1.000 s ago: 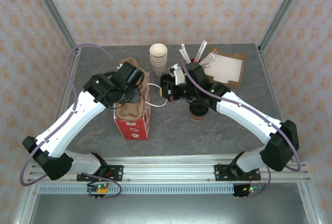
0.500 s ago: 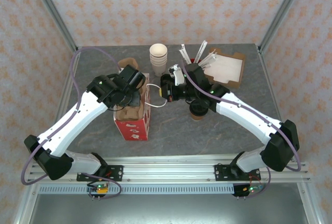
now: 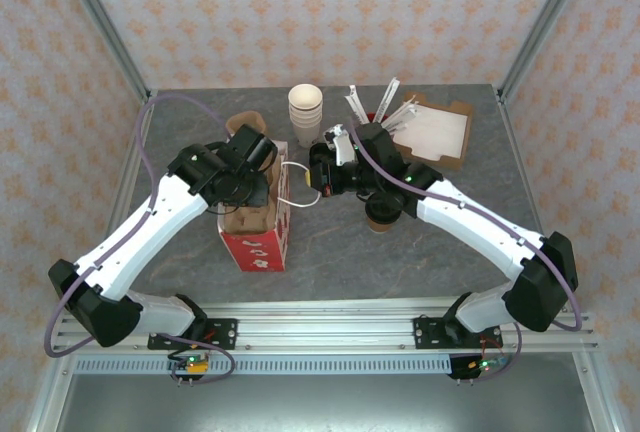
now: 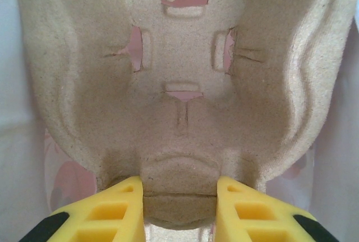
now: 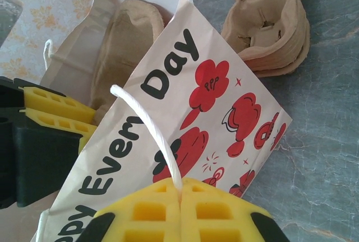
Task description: Pack the takeout coffee
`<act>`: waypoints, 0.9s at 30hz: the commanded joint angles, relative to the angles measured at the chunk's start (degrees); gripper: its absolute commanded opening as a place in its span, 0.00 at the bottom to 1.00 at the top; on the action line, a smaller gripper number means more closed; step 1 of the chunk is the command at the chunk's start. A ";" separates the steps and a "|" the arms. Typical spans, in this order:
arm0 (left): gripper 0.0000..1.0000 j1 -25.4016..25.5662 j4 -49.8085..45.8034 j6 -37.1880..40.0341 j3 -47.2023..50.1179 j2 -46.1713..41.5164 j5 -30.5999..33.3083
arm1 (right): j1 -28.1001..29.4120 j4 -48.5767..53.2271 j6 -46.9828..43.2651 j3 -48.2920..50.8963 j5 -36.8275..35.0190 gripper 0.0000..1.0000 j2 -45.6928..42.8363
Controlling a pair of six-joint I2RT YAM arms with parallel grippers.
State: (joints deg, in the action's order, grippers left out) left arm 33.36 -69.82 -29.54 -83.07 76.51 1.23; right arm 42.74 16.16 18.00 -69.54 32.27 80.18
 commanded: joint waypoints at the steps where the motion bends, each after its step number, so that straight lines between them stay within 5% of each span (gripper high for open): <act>1: 0.28 -0.71 -1.36 1.01 0.37 1.15 -1.40 | 0.60 -2.95 -0.18 0.90 -1.07 0.06 -1.82; 10: 0.28 -1.44 -1.26 1.85 1.54 3.30 -2.28 | 0.59 -3.72 -0.33 1.77 -2.03 0.14 -2.19; 21: 0.29 -1.94 0.04 2.55 3.70 3.82 -2.54 | 0.59 -0.75 -3.24 1.75 -7.51 0.48 -5.01; 27: 0.29 -1.92 1.03 3.14 4.56 4.93 -3.13 | 0.59 1.16 -4.60 0.99 -9.85 0.56 -5.56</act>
State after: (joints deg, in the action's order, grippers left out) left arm 31.83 -69.41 -27.86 -79.29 80.58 -1.54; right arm 43.00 15.86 14.92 -68.53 25.17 75.99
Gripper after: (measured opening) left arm 0.291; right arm 0.552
